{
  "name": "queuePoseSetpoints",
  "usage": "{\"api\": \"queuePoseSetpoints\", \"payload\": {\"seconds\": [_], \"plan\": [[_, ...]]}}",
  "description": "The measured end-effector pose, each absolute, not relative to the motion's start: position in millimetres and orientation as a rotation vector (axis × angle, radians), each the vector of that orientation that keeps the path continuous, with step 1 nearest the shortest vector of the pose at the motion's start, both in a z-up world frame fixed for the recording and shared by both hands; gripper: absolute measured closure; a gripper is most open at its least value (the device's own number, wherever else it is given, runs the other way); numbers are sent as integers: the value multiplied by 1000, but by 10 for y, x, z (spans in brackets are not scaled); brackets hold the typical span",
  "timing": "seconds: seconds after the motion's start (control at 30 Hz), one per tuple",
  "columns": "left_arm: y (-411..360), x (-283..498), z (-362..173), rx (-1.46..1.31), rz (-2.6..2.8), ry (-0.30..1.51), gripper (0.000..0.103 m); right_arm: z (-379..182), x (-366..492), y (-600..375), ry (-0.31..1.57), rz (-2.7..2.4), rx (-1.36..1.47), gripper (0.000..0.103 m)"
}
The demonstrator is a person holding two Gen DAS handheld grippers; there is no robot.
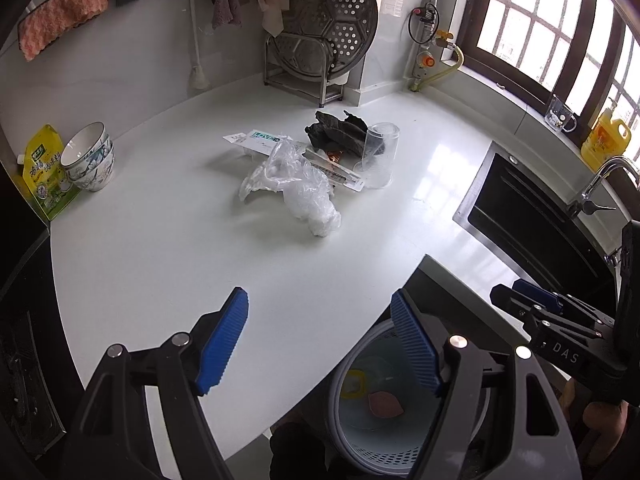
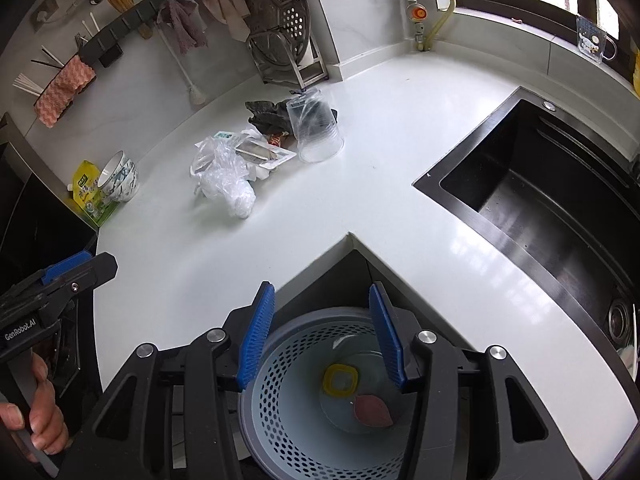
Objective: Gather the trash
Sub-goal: 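Move both open tools back toward the clear cup and plastic bag, then close the right tool on the clear cup while the left tool grips the plastic bag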
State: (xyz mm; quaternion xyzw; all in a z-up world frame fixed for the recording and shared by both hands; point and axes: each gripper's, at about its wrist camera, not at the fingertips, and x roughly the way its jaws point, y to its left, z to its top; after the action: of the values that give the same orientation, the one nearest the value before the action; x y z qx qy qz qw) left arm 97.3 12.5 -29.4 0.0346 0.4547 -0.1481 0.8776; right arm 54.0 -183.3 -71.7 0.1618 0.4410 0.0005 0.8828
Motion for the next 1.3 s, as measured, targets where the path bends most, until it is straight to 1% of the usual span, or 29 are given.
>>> {"api": "queuePoseSetpoints", "payload": {"seconds": [0.27, 0.63, 0.77, 0.87, 1.13, 1.17, 1.27, 1.3], "plan": [[429, 1462, -285, 50, -300, 945, 29, -610, 961, -1697, 885, -24, 349, 54], [747, 2185, -366, 83, -329, 958, 28, -745, 1663, -1533, 872, -83, 405, 53], [758, 2375, -463, 95, -359, 976, 27, -770, 1870, -1497, 868, -102, 412, 52], [738, 2503, -542, 103, -384, 984, 27, -799, 1999, -1485, 864, -120, 404, 49], [574, 2800, -715, 109, -445, 1005, 27, -938, 2284, -1583, 871, -176, 413, 48], [548, 2818, -728, 113, -450, 1003, 27, -947, 2311, -1609, 868, -186, 414, 48], [480, 2877, -772, 123, -464, 1003, 27, -964, 2393, -1689, 847, -203, 427, 39], [468, 2899, -790, 124, -468, 1008, 27, -970, 2423, -1716, 841, -208, 430, 38]]}}
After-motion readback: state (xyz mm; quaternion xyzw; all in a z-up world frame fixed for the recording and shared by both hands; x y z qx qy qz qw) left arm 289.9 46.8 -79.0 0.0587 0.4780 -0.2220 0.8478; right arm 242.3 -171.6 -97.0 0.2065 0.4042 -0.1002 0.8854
